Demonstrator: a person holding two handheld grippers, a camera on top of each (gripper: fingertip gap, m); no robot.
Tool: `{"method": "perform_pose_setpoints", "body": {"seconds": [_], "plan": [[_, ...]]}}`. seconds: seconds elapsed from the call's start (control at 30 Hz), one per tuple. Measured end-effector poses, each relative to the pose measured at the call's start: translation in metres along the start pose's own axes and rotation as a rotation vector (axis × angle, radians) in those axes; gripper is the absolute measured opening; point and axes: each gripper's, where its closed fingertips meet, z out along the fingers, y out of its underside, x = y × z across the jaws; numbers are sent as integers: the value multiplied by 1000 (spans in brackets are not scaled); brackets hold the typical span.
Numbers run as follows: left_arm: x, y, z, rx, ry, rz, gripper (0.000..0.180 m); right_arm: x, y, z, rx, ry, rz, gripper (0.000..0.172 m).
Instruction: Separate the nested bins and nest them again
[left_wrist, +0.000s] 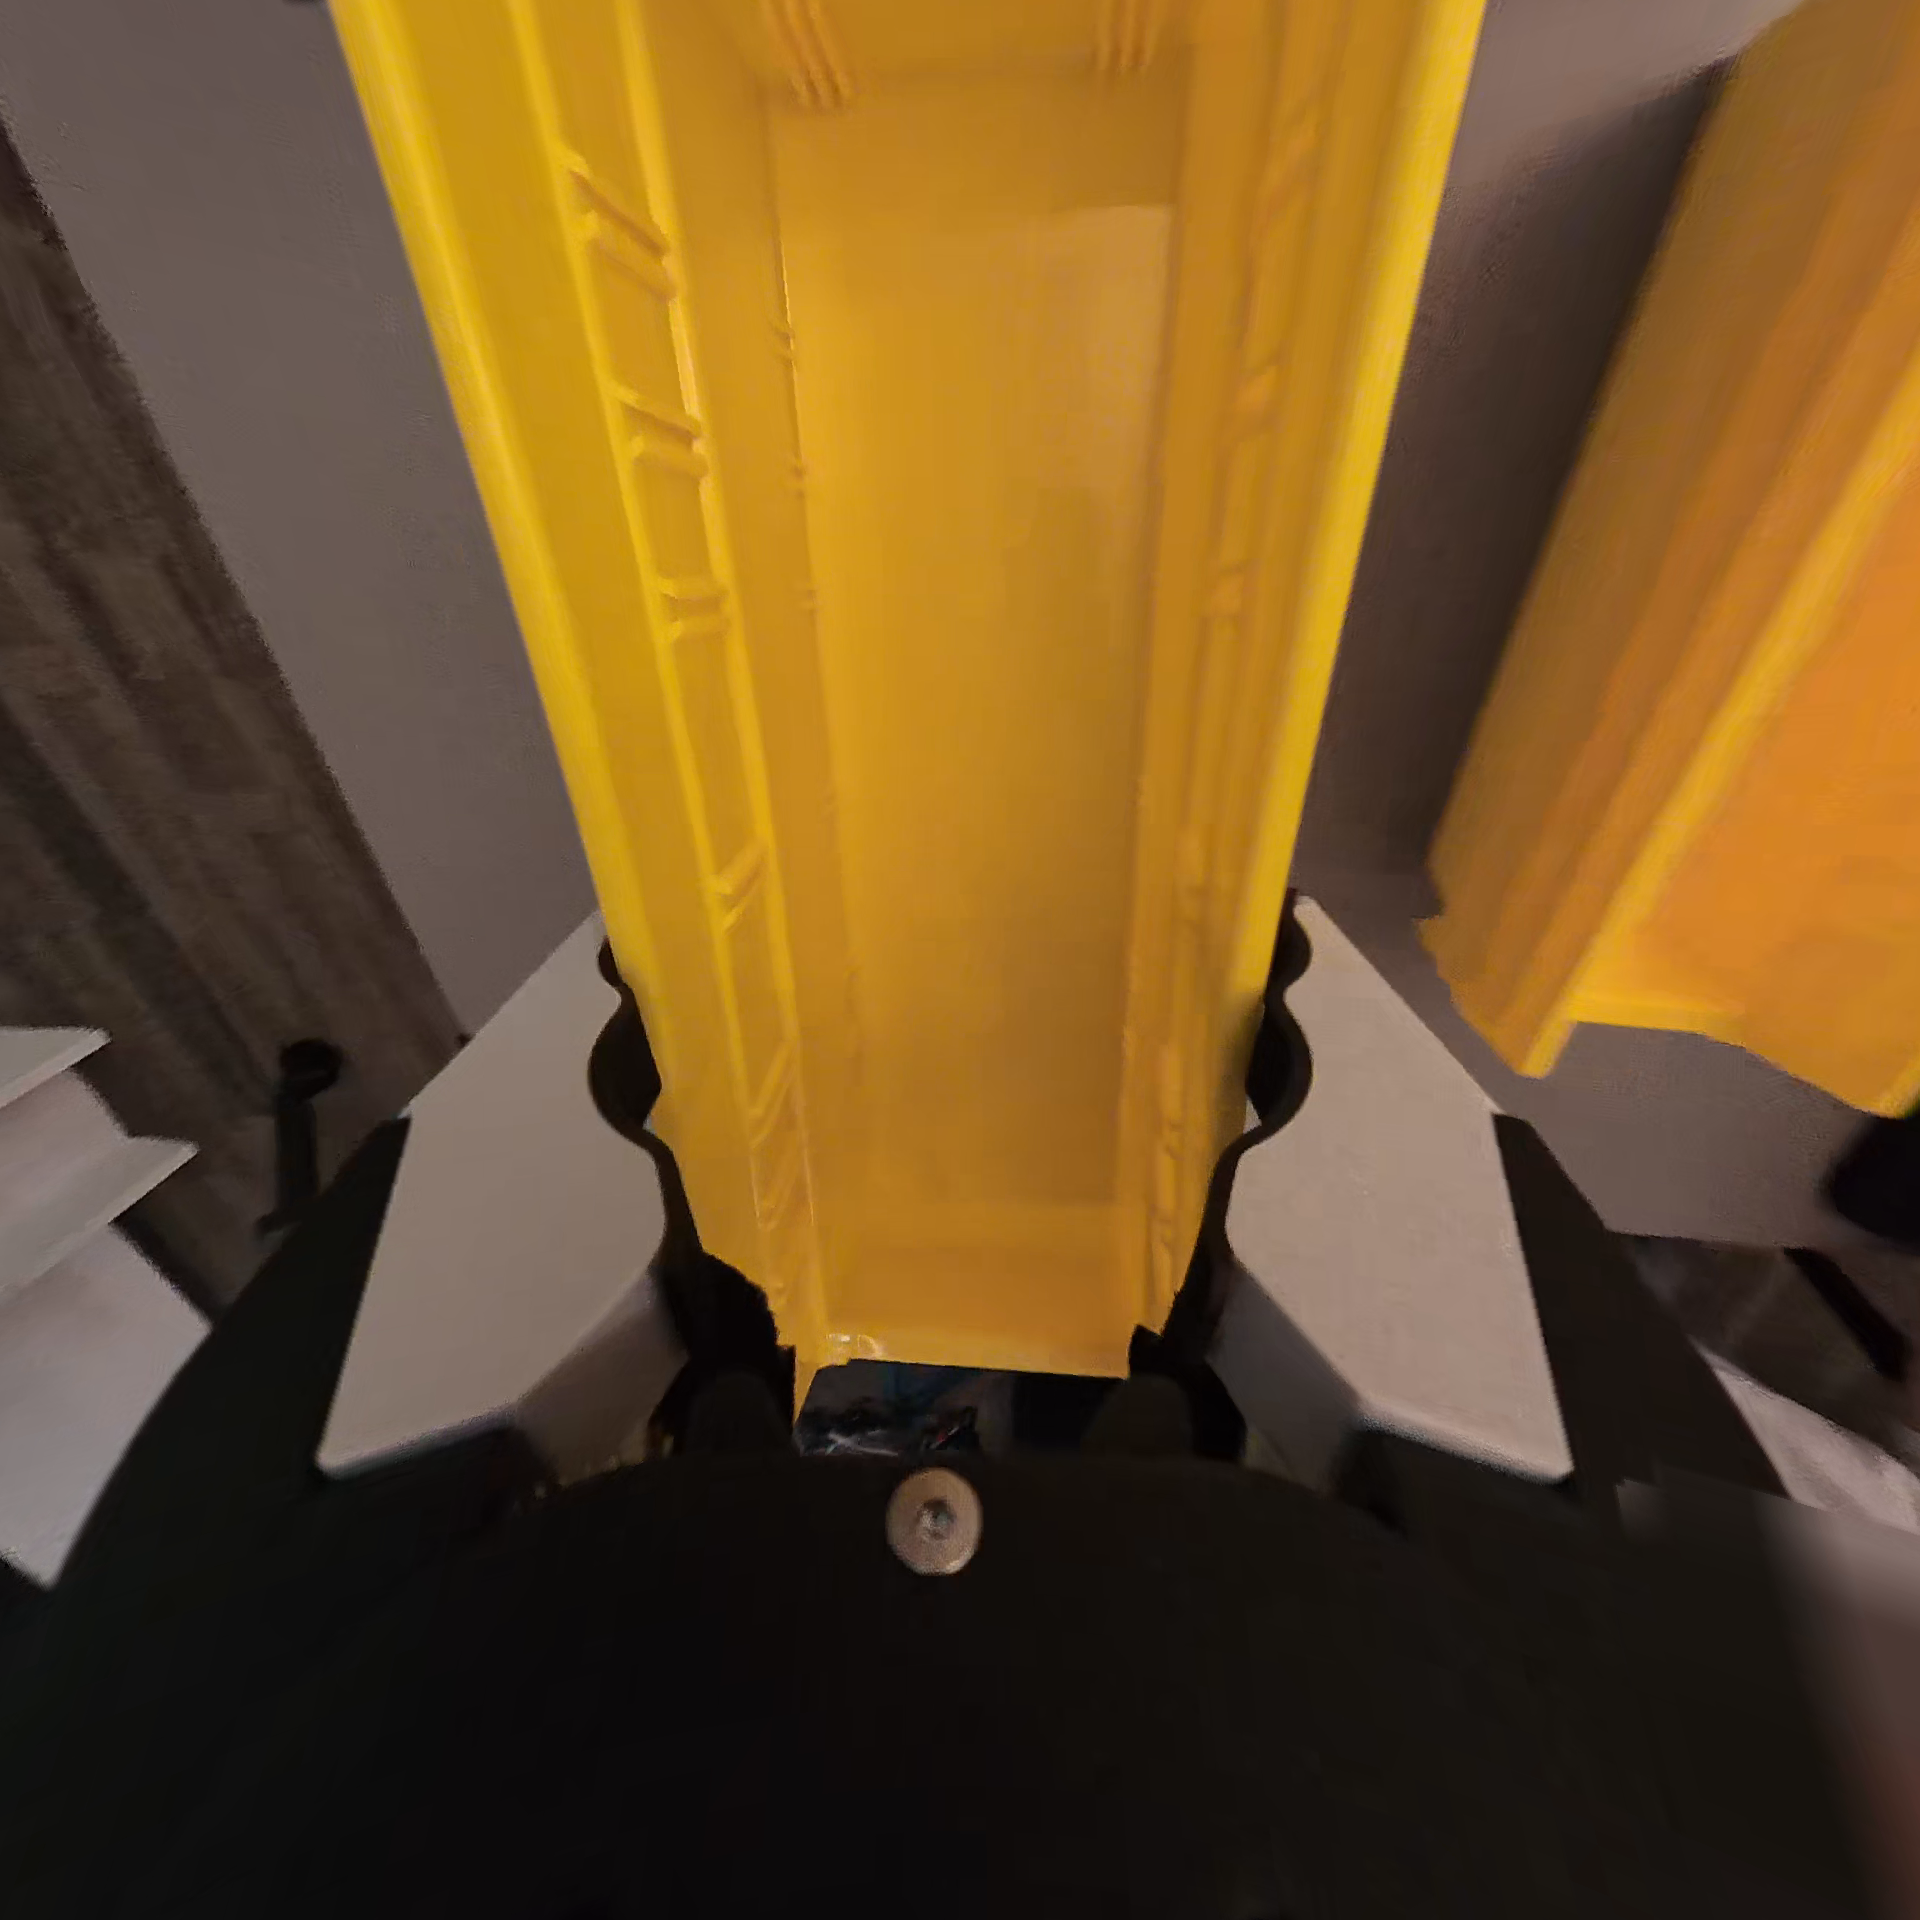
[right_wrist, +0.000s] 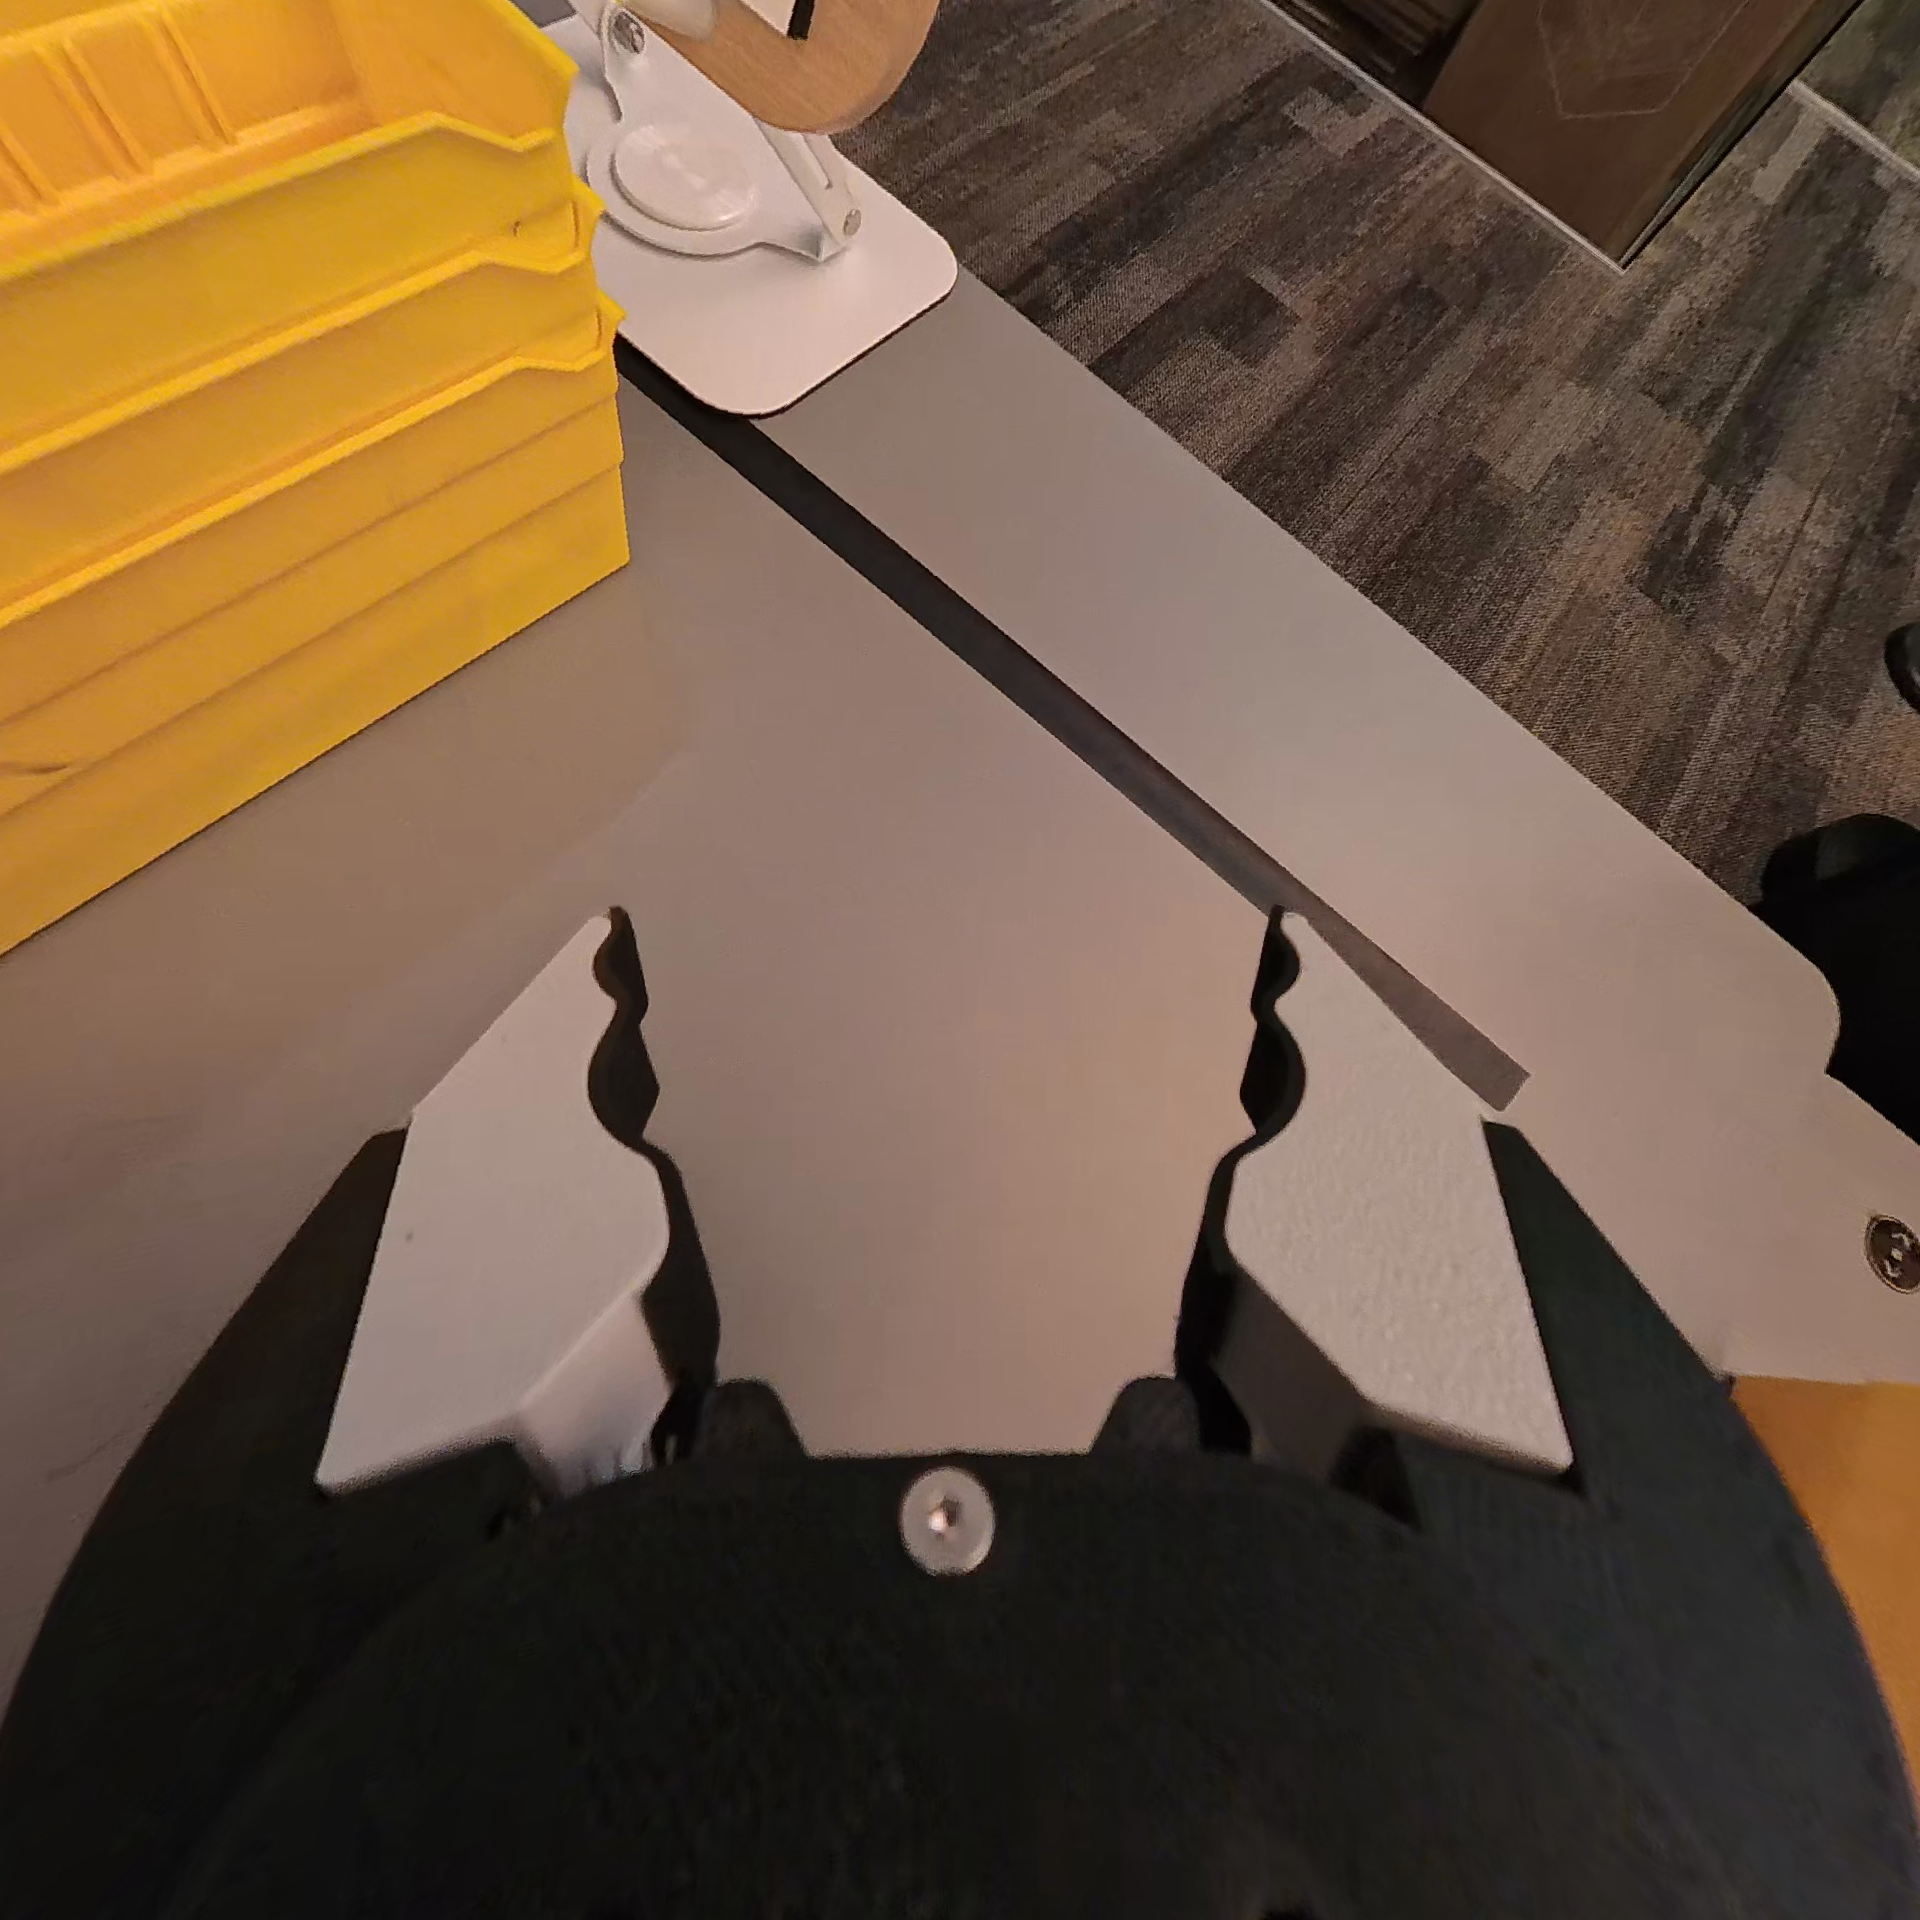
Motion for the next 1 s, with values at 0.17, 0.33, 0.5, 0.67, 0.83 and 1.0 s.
{"method": "perform_pose_setpoints", "body": {"seconds": [0.17, 0.33, 0.5, 0.67, 0.83, 1.0], "plan": [[87, 2, -38, -1, 172, 83, 120, -1, 2, 3, -9, -7, 2, 117], [190, 9, -54, -35, 457, 177, 118, -2, 6, 5, -25, -21, 2, 117], [211, -7, -34, -24, 397, 159, 117, -3, 6, 2, -6, -40, 18, 117], [215, -12, -7, -60, 341, 104, 119, -2, 4, 0, 17, -59, 33, 116], [214, -15, 3, -82, 265, 80, 119, -2, 4, -2, 27, -73, 43, 115], [223, -15, 11, -110, 234, 88, 116, -2, 5, -1, 27, -83, 52, 114]]}}
